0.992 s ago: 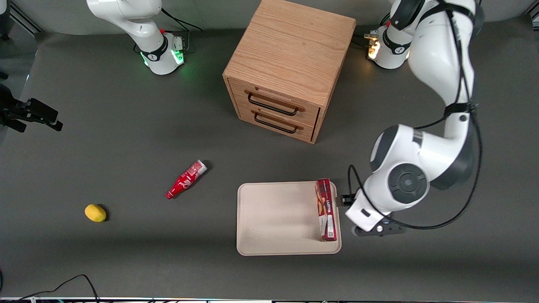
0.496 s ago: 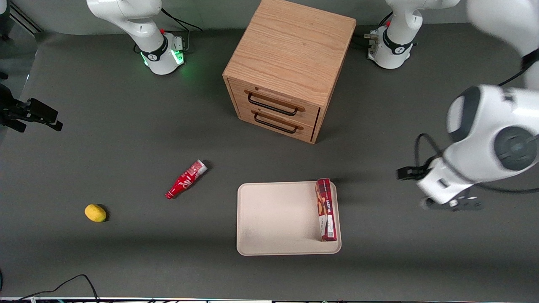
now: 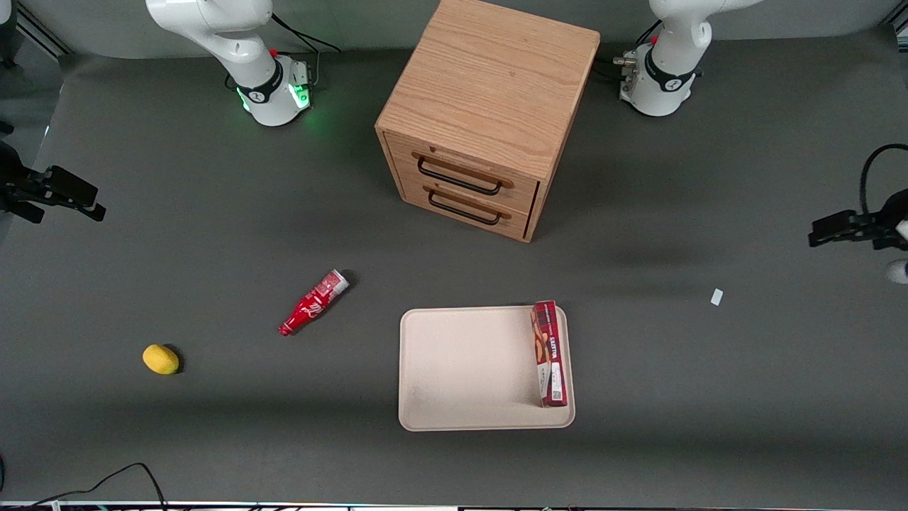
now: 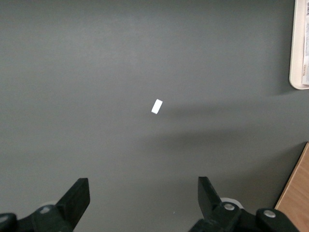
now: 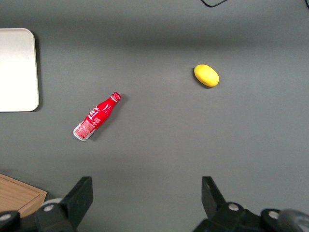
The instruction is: Place red cookie box on tray
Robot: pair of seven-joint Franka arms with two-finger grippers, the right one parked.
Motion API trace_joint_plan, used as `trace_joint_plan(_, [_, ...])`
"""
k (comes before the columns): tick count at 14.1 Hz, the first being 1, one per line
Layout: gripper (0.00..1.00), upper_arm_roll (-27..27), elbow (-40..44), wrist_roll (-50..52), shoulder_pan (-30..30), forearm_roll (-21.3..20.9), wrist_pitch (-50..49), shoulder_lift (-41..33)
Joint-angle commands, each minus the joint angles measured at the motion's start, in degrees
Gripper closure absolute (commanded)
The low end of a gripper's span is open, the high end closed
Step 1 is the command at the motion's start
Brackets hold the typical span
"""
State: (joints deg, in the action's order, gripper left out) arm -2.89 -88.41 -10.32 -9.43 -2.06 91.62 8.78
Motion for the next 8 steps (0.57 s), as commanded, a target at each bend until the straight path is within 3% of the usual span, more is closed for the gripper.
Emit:
trace_joint_plan(1, [0.00, 11.7, 1.5, -0.8, 11.2, 0.6, -2.3, -0.3])
trace_joint_plan(3, [0.00, 9.6, 1.7, -0.1, 10.4, 0.5, -2.4, -0.2])
trace_joint_plan(6, [0.00, 3.3, 1.5, 0.0, 4.3, 0.2, -2.8, -0.2])
trace_joint_plan(8, [0.00, 2.4, 1.7, 0.1, 3.8, 0.0, -3.8, -0.2])
